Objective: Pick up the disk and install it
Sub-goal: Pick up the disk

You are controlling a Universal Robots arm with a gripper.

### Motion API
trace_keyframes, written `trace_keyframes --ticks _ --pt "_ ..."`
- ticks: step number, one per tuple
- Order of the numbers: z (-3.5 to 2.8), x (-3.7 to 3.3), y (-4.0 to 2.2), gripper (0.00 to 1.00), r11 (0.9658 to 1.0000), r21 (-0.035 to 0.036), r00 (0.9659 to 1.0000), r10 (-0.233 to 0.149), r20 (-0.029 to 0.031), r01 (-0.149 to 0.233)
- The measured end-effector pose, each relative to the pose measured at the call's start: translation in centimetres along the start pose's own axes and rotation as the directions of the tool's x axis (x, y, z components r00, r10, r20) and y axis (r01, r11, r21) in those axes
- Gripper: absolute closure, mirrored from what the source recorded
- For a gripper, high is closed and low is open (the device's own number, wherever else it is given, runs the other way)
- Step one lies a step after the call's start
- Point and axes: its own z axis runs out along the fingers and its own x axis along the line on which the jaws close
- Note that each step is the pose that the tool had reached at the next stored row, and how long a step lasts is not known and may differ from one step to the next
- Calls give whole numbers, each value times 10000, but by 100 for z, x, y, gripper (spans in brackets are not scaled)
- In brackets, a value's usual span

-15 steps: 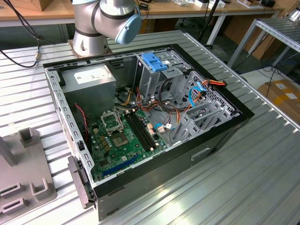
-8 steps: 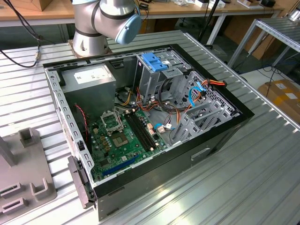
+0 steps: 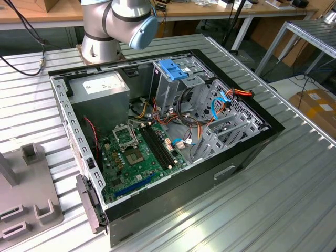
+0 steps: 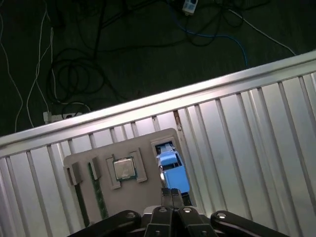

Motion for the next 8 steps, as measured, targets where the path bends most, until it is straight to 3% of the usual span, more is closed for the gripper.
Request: trace_keyframes --ticks 1,5,7,8 --pt "0 0 0 89 9997 4 9997 -238 -5 238" --pt "2 -13 -36 89 9994 7 9994 -333 -8 333" --pt "52 -17 -38 89 9943 20 9943 -1069 -26 1069" --pt "59 -18 -39 89 9927 21 9927 -1205 -31 1206"
